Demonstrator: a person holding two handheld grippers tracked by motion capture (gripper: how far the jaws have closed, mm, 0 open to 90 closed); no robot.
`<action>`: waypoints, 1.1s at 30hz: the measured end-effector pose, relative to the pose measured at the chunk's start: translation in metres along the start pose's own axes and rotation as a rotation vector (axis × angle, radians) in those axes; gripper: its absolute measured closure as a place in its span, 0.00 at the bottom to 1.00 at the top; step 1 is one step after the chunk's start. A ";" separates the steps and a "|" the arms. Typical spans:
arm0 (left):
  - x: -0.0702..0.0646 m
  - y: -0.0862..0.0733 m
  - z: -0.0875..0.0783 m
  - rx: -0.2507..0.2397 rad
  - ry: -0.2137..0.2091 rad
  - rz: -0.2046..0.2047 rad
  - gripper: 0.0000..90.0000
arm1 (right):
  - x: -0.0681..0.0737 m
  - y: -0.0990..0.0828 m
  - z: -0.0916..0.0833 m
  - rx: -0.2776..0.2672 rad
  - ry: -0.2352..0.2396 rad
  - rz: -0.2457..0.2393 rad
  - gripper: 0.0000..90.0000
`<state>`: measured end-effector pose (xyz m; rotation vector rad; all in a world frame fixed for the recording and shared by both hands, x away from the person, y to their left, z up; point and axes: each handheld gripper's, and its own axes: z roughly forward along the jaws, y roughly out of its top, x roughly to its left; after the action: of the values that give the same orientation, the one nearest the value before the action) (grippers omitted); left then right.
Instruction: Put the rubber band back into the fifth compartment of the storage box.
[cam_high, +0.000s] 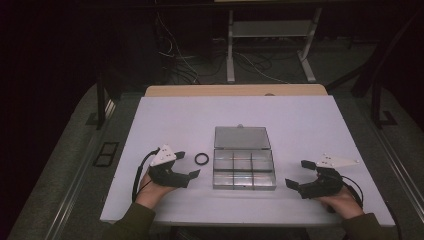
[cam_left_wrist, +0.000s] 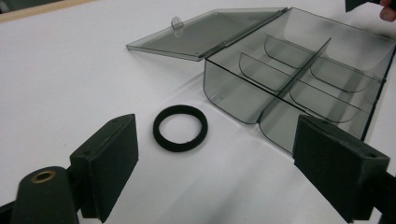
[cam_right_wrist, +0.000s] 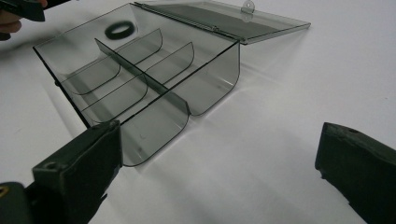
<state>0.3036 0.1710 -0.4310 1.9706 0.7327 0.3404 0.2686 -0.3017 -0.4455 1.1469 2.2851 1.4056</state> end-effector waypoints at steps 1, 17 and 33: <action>0.001 0.000 0.000 0.003 0.002 -0.004 0.16 | 0.000 0.000 0.000 0.001 -0.002 0.001 0.01; 0.019 0.018 0.019 0.004 0.035 -0.009 0.31 | 0.000 0.000 0.001 0.003 -0.001 0.000 0.01; 0.035 0.037 0.037 -0.011 0.042 -0.018 0.43 | 0.000 0.000 0.001 0.009 -0.003 0.003 0.01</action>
<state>0.3632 0.1539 -0.4198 1.9507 0.7739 0.3750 0.2692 -0.3010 -0.4460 1.1542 2.2908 1.3960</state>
